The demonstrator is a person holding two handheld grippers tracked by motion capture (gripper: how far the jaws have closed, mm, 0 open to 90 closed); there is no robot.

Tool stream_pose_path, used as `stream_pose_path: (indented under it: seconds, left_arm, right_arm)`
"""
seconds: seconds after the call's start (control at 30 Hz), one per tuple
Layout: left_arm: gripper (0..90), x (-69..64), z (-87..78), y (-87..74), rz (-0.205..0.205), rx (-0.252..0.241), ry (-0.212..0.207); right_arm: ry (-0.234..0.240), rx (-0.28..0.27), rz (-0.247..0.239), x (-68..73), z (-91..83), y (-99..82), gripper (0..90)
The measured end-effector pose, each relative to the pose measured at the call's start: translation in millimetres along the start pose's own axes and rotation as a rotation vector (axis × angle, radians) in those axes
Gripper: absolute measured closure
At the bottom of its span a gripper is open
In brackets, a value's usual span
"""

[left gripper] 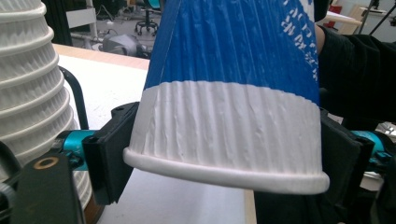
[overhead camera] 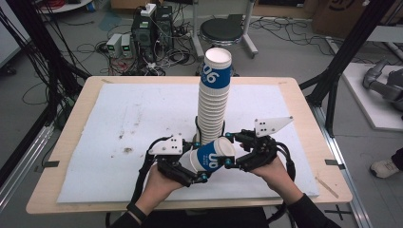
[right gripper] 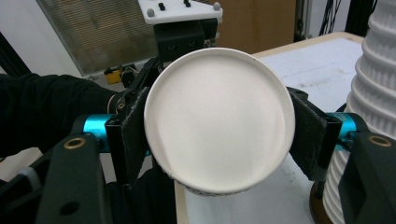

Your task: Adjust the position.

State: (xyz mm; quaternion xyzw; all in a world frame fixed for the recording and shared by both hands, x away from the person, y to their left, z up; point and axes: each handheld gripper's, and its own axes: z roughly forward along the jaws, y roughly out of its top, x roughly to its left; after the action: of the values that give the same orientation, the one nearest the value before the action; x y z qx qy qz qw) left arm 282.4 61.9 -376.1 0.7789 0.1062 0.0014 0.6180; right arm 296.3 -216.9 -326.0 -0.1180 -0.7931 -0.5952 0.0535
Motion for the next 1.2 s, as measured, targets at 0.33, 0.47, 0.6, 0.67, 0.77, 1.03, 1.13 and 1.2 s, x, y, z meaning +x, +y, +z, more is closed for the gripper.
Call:
stream_pose_path:
  seconds: [0.33, 0.47, 0.6, 0.67, 0.77, 1.03, 1.13, 1.2]
  left_arm:
    - [21.4, -2.2, -3.4, 12.2, 0.090, 0.215, 0.046]
    - [21.4, -3.3, -0.8, 14.8, 0.129, 0.308, 0.086]
    - [21.4, -4.2, 0.6, 15.3, 0.123, 0.307, 0.080]
    - [21.2, -5.0, 0.2, 15.5, 0.123, 0.297, 0.073]
    - [18.2, -7.2, -2.1, 15.8, 0.129, 0.228, 0.082]
    - [10.5, -1.1, -11.1, 9.3, -0.025, -0.036, 0.030]
    - [14.8, 4.4, -16.4, 8.6, -0.077, -0.097, -0.020]
    - [17.7, 5.0, -18.8, 9.7, -0.071, -0.108, -0.030]
  right_arm:
    - [-0.044, 0.127, -0.058, 0.6, -5.1, 5.0, 20.6]
    - [-0.062, 0.226, -0.107, 3.8, -4.5, 8.9, 20.6]
    - [-0.077, 0.309, -0.116, 4.9, 8.1, 4.2, 20.9]
    - [-0.072, 0.320, -0.106, 3.5, 12.2, 1.7, 28.4]
    - [-0.041, 0.279, -0.106, 0.6, 7.4, 1.2, 29.6]
    - [0.001, 0.120, -0.039, -7.1, -1.9, -1.2, 30.4]
    - [0.027, 0.053, -0.018, -8.0, -4.5, -2.6, 30.4]
    - [0.043, 0.027, -0.001, -9.7, -5.7, -3.3, 30.5]
